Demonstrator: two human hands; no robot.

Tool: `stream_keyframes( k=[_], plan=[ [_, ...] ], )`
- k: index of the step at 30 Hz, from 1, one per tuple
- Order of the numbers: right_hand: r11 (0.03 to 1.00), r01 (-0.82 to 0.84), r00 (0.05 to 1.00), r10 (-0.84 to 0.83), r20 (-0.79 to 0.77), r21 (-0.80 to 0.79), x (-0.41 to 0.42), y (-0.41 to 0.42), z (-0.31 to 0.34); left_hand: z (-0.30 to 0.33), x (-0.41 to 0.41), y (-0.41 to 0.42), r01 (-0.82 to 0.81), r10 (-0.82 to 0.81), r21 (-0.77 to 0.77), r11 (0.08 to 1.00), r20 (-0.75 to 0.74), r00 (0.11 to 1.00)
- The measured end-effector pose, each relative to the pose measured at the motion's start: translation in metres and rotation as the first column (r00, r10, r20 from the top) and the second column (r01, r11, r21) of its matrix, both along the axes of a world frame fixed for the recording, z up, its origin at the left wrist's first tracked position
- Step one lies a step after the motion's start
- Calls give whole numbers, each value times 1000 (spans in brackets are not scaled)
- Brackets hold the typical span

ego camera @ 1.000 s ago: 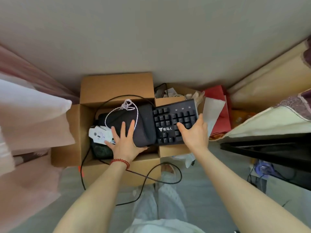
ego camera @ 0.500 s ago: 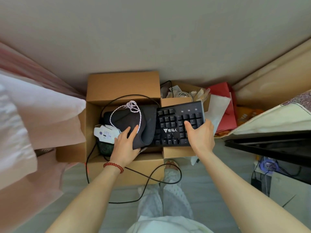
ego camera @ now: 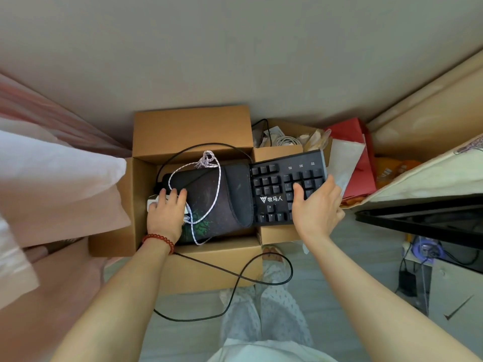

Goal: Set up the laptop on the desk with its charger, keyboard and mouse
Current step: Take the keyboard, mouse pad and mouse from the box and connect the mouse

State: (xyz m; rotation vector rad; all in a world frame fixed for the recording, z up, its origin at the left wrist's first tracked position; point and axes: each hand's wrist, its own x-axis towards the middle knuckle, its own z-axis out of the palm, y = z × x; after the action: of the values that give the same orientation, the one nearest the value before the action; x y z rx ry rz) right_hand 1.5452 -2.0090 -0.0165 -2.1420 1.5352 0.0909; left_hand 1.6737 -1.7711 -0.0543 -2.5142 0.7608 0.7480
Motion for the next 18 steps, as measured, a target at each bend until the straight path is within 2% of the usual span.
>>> stream_keyframes(
  k=[4,7,10,12,15,16,18],
  plan=[
    [1000,-3,1000,3,17,2,-1,-1,-2,2,9,-4,77,-77,-19,997,26,997],
    [1000,2,1000,-3,11,23,-1,-2,2,11,9,-8,45,-46,-85,995,-3,999],
    [998,8,1000,-9,6,59,-1,-2,4,17,-2,-21,-44,22,-243,969,-96,995],
    [995,5,1000,-8,26,98,-1,-5,8,27,-6,-34,-133,77,-392,910,-156,985],
    [980,18,996,-34,78,199,-3,-15,10,42,-20,-57,-339,180,-573,746,-316,931],
    [969,30,996,-50,78,245,-4,-19,10,45,-27,-64,-371,203,-592,715,-331,921],
    [939,31,996,-56,63,342,-7,-32,9,44,-46,-78,-353,238,-603,715,-264,935]
  ],
)
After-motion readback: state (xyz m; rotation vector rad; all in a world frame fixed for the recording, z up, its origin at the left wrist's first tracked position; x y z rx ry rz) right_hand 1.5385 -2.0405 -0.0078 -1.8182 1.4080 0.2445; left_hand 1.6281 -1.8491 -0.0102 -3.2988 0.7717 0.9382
